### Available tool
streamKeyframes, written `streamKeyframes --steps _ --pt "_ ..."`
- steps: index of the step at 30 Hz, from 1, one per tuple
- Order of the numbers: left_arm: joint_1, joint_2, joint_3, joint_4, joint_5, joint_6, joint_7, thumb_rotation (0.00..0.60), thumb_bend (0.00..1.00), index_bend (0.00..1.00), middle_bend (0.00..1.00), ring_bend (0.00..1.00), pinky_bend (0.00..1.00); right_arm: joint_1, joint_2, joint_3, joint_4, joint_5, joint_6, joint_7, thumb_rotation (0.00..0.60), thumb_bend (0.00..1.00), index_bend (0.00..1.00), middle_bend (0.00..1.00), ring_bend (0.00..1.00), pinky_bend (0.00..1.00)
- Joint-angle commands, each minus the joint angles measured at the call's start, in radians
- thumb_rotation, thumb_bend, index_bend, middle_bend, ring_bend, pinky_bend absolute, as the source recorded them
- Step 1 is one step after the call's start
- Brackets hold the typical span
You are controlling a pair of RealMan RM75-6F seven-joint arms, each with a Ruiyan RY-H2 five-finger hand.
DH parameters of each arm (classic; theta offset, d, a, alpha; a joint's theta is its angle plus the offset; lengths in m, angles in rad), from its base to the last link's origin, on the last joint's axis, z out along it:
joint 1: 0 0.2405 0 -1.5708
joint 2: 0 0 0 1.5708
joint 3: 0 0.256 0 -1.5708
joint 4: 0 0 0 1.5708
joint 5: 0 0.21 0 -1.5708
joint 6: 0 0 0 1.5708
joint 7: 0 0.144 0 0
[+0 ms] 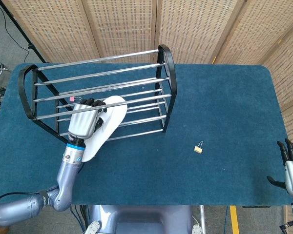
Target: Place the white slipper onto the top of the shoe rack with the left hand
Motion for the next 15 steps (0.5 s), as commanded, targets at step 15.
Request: streamKeyframes --steps 15 --pt "-0.072 -0.013 -0.058 0.076 -0.156 0.04 0.109 0.6 0.49 0.73 0.6 0.47 0.53 0.003 0.003 0.001 0.001 0.011 -0.012 0.01 0.6 0.0 0.0 0.0 0.0 0.0"
